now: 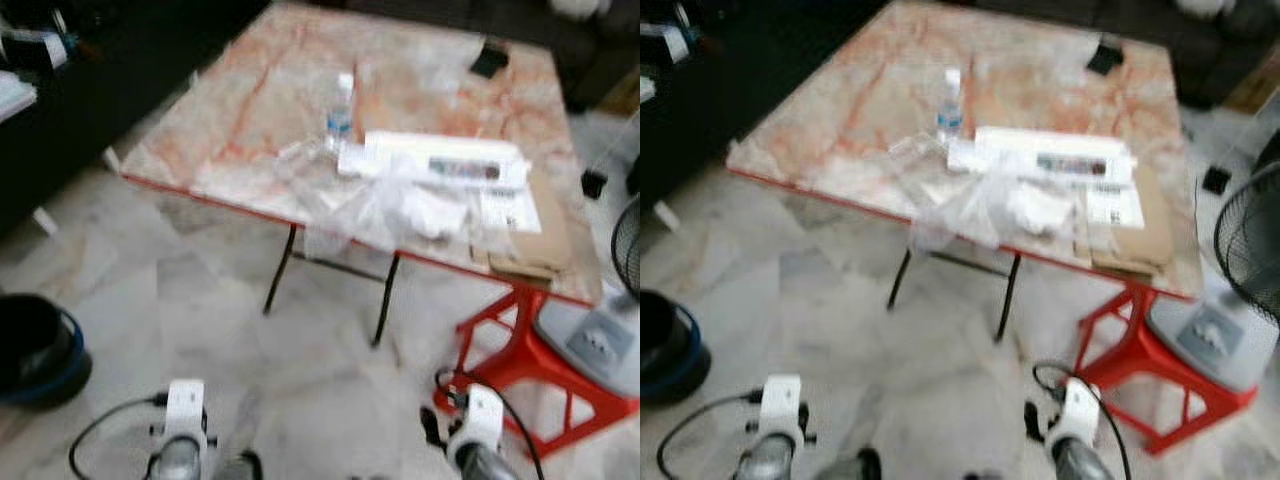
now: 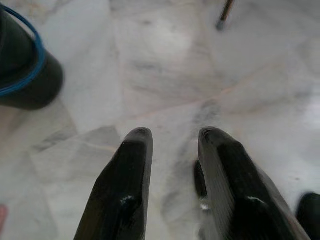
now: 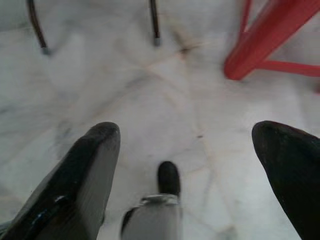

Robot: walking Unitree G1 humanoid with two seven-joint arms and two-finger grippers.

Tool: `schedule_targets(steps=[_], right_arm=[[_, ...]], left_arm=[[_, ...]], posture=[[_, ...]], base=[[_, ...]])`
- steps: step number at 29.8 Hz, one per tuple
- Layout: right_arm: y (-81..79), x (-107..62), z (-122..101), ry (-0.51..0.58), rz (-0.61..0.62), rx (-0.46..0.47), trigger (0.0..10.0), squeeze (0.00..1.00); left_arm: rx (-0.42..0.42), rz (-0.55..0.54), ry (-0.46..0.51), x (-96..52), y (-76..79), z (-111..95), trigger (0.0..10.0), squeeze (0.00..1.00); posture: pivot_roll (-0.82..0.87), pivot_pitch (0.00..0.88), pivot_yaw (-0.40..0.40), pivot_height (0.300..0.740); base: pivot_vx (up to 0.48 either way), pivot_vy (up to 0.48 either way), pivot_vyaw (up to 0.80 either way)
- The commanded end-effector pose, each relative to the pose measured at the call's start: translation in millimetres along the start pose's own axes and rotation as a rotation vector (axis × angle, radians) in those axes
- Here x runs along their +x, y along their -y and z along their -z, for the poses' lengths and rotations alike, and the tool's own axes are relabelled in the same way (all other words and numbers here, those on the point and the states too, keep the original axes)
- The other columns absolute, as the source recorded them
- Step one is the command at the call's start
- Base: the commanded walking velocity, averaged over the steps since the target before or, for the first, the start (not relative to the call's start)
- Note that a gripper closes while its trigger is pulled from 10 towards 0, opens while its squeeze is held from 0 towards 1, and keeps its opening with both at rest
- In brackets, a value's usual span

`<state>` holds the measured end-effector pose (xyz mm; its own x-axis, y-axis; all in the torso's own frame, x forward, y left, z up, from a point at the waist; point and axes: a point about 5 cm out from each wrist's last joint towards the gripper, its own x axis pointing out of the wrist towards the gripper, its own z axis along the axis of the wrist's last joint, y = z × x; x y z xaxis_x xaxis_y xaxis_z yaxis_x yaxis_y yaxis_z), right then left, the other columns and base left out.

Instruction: Picking trash to rubbish bin

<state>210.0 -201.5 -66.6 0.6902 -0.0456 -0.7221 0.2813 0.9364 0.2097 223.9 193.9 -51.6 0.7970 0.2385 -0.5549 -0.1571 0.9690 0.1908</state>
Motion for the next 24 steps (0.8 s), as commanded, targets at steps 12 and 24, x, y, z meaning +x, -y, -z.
schedule_targets(steps=[12,24], right_arm=[[7.8,-0.7,-4,0.008,0.024,0.011,10.0,0.00],[2.5,0.8,-7,0.034,0.019,0.048,10.0,0.00]], left_arm=[[-0.005,-0.003,-0.010,-1.1,3.3,2,10.0,0.00],[0.029,0.023,0.032,3.0,-0.2,-8,10.0,0.00]], posture=[[0.10,0.184,-0.180,0.740],[0.10,0.173,-0.108,0.740]], base=[[0.000,0.000,0.00],[0.000,0.000,0.00]])
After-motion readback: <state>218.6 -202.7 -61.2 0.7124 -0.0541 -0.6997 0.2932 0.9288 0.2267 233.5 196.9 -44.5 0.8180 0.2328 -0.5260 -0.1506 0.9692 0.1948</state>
